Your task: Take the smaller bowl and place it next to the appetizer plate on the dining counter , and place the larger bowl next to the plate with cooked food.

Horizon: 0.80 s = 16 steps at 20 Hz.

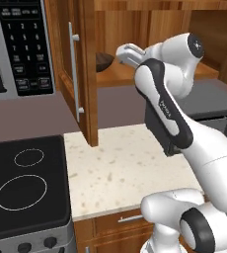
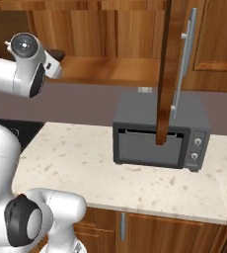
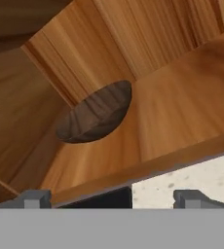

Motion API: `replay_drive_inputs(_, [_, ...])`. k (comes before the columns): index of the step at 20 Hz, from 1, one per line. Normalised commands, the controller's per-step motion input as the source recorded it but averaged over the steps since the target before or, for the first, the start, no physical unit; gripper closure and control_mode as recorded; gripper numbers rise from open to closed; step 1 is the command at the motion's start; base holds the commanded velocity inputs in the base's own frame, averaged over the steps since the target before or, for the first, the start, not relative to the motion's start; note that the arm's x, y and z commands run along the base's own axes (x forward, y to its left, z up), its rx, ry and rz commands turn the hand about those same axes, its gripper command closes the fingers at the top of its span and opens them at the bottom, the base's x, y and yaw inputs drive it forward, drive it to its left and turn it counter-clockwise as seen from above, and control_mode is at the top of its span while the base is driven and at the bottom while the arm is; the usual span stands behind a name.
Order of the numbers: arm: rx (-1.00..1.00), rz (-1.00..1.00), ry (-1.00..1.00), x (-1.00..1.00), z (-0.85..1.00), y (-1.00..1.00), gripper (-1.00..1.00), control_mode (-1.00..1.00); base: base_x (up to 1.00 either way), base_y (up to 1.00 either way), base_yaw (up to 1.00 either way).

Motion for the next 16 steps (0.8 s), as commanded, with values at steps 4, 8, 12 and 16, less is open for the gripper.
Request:
replay_drive_inputs(4, [-0.12,0.0,0.0,0.39,0.04,0.3,-1.0,-1.0,0.0,0.0,0.0])
replay_drive_inputs(8, [-0.09,-0.03,0.0,0.47,0.0,0.13,-1.0,-1.0,0.0,0.0,0.0])
replay_drive_inputs(12, [-0.01,-0.03,0.1,0.38,0.0,0.0,-1.0,-1.0,0.0,0.0,0.0])
replay_drive_inputs(16, [0.0,-0.01,0.11,0.34,-0.01,0.0,-1.0,-1.0,0.0,0.0,0.0])
